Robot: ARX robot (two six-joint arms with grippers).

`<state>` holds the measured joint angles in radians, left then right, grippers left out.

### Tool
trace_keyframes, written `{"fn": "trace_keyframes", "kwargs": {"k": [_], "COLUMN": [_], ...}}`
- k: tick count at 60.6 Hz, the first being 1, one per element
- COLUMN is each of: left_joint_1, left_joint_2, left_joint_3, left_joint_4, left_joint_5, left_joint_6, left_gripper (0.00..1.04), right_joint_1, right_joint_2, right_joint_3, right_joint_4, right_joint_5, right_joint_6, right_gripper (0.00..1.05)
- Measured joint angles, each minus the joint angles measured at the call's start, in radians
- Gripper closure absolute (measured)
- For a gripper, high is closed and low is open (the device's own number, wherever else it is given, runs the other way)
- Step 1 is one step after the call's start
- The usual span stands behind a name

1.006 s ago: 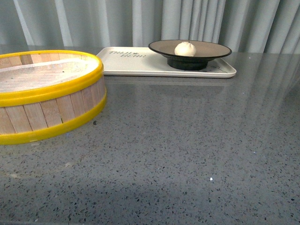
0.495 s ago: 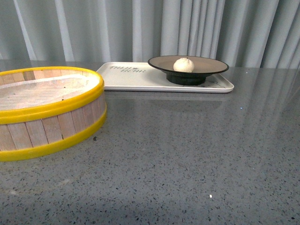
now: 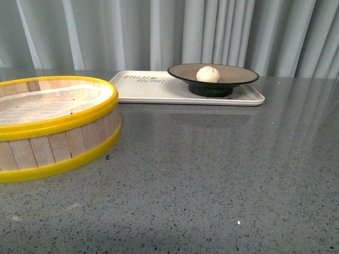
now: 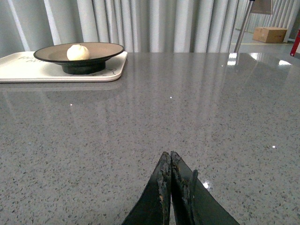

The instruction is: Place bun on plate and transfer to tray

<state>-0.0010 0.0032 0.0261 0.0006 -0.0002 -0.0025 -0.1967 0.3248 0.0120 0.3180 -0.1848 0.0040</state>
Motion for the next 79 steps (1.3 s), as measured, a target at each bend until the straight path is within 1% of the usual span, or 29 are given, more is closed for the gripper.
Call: {"fn": "trace_keyframes", "kwargs": {"k": [8,12,14,17,24,27,31,51,57,61,67,70,72,73,75,78,79], "left_joint_1": [0.000,0.000,0.000,0.000,0.000,0.000,0.000,0.000,0.000,0.000,0.000,0.000,0.000,0.000,0.000,0.000,0.000], "left_joint_2": [0.000,0.000,0.000,0.000,0.000,0.000,0.000,0.000,0.000,0.000,0.000,0.000,0.000,0.000,0.000,0.000,0.000], "left_joint_3": [0.000,0.000,0.000,0.000,0.000,0.000,0.000,0.000,0.000,0.000,0.000,0.000,0.000,0.000,0.000,0.000,0.000], "left_joint_4": [0.000,0.000,0.000,0.000,0.000,0.000,0.000,0.000,0.000,0.000,0.000,0.000,0.000,0.000,0.000,0.000,0.000], "left_joint_5": [0.000,0.000,0.000,0.000,0.000,0.000,0.000,0.000,0.000,0.000,0.000,0.000,0.000,0.000,0.000,0.000,0.000], "left_joint_6": [0.000,0.000,0.000,0.000,0.000,0.000,0.000,0.000,0.000,0.000,0.000,0.000,0.000,0.000,0.000,0.000,0.000], "left_gripper": [0.07,0.07,0.07,0.07,0.07,0.07,0.07,0.07,0.07,0.07,0.07,0.07,0.07,0.07,0.07,0.07,0.07], "right_joint_1": [0.056,0.121,0.154,0.187,0.193,0.193,0.193,0.193,0.193,0.193,0.193,0.193,0.193,0.193,0.193,0.193,0.193], "right_joint_2": [-0.060,-0.090,-0.102,-0.121,-0.151,-0.220,-0.285,-0.321,-0.321,-0.321,-0.321,-0.321,-0.321,-0.321,-0.321,-0.321,-0.321], "right_joint_3": [-0.007,-0.007,-0.007,-0.007,-0.007,-0.006,-0.006,-0.006,-0.006,-0.006,-0.006,-0.006,-0.006,-0.006,-0.006,-0.006,-0.006], "right_joint_4": [-0.052,-0.082,-0.093,-0.111,-0.142,-0.235,-0.308,-0.317,-0.317,-0.317,-0.317,-0.317,-0.317,-0.317,-0.317,-0.317,-0.317], "right_joint_5": [0.052,0.146,0.174,0.173,0.184,0.183,0.184,0.184,0.184,0.183,0.184,0.184,0.184,0.184,0.184,0.183,0.184], "right_joint_6": [0.000,-0.001,0.000,-0.001,-0.001,-0.001,-0.001,-0.001,-0.002,-0.002,-0.002,-0.002,-0.002,-0.002,-0.002,-0.002,-0.002], "right_gripper": [1.03,1.03,1.03,1.03,1.03,1.03,1.03,1.03,0.82,0.73,0.57,0.46,0.41,0.40,0.30,0.19,0.14]}}
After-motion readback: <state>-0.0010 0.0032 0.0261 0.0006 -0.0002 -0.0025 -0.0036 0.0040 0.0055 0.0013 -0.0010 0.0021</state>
